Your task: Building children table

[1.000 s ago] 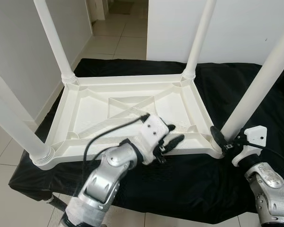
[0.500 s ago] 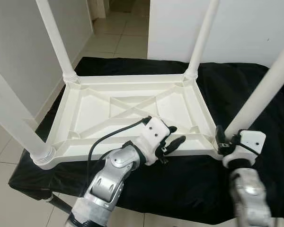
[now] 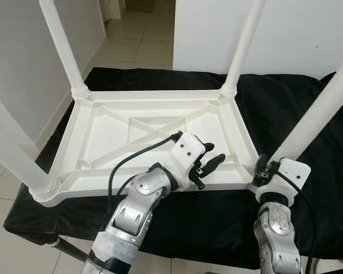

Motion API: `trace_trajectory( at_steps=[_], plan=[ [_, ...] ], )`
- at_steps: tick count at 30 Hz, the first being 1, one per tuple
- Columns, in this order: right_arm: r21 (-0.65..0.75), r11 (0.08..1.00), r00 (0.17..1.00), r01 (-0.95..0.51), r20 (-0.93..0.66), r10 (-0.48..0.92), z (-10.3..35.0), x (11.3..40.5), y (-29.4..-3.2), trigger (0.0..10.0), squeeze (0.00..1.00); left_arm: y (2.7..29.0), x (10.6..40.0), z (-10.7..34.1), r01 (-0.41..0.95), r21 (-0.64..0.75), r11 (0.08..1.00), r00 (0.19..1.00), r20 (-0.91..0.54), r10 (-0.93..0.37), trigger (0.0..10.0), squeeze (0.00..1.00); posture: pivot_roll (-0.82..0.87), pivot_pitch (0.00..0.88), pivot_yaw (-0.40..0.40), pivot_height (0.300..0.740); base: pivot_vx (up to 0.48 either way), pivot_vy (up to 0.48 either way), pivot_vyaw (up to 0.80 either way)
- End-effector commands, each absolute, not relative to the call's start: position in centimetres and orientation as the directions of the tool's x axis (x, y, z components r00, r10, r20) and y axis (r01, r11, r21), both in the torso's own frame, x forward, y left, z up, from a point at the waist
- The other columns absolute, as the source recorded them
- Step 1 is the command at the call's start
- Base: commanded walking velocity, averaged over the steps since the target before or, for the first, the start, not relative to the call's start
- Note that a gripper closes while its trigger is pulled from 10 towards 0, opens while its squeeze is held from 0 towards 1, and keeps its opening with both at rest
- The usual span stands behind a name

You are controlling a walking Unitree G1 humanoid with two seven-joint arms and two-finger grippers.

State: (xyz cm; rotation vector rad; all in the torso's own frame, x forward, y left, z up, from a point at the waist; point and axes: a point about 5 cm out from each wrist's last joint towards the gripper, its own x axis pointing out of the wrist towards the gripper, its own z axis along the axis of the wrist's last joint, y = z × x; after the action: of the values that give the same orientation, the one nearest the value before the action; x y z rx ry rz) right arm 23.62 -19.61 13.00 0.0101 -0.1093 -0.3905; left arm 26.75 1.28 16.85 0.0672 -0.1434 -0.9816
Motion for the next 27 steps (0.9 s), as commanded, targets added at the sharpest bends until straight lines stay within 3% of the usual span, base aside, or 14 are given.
trace_trajectory(
  at_steps=[1, 4, 5, 6, 11, 14, 20, 21, 22, 23, 24, 27],
  plan=[
    [0.037, 0.93, 0.924, 0.365, 0.112, -0.366, 13.0, 23.6, -19.8, 10.0, 1.0, 1.7, 27.5, 16.6, 0.701, 0.089, 0.708, 0.701, 0.095, -0.707, 10.0, 0.0, -0.15, 0.015, 0.0, 0.74, 0.0, 0.0, 0.0],
    [0.03, 0.95, 0.941, 0.312, 0.131, -0.313, 13.5, 23.8, -20.1, 10.0, 1.0, 1.7, 27.4, 16.5, 0.71, 0.099, 0.697, 0.691, 0.088, -0.717, 10.0, 0.0, -0.14, 0.014, -0.002, 0.74, 0.0, 0.0, 0.0],
    [0.013, 0.97, 0.959, 0.244, 0.146, -0.243, 13.9, 24.0, -20.6, 10.0, 0.15, 1.8, 27.3, 16.4, 0.716, 0.109, 0.689, 0.684, 0.082, -0.725, 10.0, 0.0, -0.14, 0.011, -0.002, 0.74, 0.0, 0.0, 0.0],
    [-0.008, 0.982, 0.969, 0.189, 0.165, -0.185, 14.2, 24.1, -21.0, 10.0, 0.0, 1.8, 27.2, 16.4, 0.722, 0.109, 0.683, 0.679, 0.075, -0.73, 10.0, 0.0, -0.14, 0.01, -0.002, 0.74, 0.0, 0.0, 0.0],
    [-0.043, 0.995, 0.98, 0.094, 0.178, -0.085, 14.6, 24.4, -21.8, 10.0, 0.0, 1.8, 27.0, 16.3, 0.74, 0.116, 0.662, 0.66, 0.063, -0.749, 10.0, 0.0, -0.14, 0.006, 0.001, 0.74, 0.0, 0.0, 0.0],
    [-0.086, 0.98, 0.973, -0.181, 0.128, 0.191, 14.6, 25.5, -22.3, 10.0, 0.0, 1.5, 25.7, 16.0, 0.811, 0.139, 0.568, 0.572, 0.014, -0.82, 10.0, 0.0, -0.14, 0.0, 0.004, 0.74, 0.0, 0.0, 0.0],
    [-0.106, 0.929, 0.93, -0.354, 0.066, 0.362, 14.4, 26.1, -22.4, 10.0, 0.0, 1.5, 25.4, 15.7, 0.832, 0.134, 0.538, 0.545, -0.02, -0.838, 10.0, 0.0, -0.13, 0.0, 0.002, 0.74, 0.0, 0.0, 0.0],
    [-0.12, 0.914, 0.918, -0.387, 0.042, 0.394, 14.2, 26.3, -22.4, 5.5, 0.0, 1.5, 25.4, 15.7, 0.832, 0.134, 0.539, 0.546, -0.021, -0.838, 10.0, 0.0, -0.12, 0.0, 0.001, 0.74, 0.0, 0.0, 0.0],
    [-0.12, 0.914, 0.918, -0.387, 0.042, 0.394, 14.2, 26.3, -22.4, 5.5, 0.0, 1.5, 25.4, 15.7, 0.832, 0.134, 0.539, 0.546, -0.021, -0.838, 10.0, 0.0, -0.12, 0.0, 0.001, 0.74, 0.0, 0.0, 0.0],
    [-0.123, 0.903, 0.908, -0.411, 0.029, 0.417, 14.1, 26.4, -22.4, 3.3, 0.0, 1.5, 25.4, 15.8, 0.831, 0.138, 0.54, 0.547, -0.021, -0.837, 10.0, 0.0, -0.12, 0.0, 0.001, 0.74, 0.0, 0.0, 0.0],
    [-0.121, 0.897, 0.903, -0.424, 0.022, 0.43, 14.0, 26.5, -22.5, 0.1, 0.0, 1.5, 25.4, 15.9, 0.828, 0.144, 0.541, 0.549, -0.02, -0.835, 10.0, 0.0, -0.12, 0.0, 0.001, 0.74, 0.0, 0.0, 0.0],
    [-0.121, 0.893, 0.899, -0.434, 0.013, 0.438, 13.8, 26.6, -22.8, 0.0, 0.0, 1.5, 25.4, 15.9, 0.827, 0.147, 0.543, 0.552, -0.023, -0.834, 10.0, 0.0, -0.12, 0.0, -0.001, 0.74, 0.0, 0.0, 0.0]
  ],
)
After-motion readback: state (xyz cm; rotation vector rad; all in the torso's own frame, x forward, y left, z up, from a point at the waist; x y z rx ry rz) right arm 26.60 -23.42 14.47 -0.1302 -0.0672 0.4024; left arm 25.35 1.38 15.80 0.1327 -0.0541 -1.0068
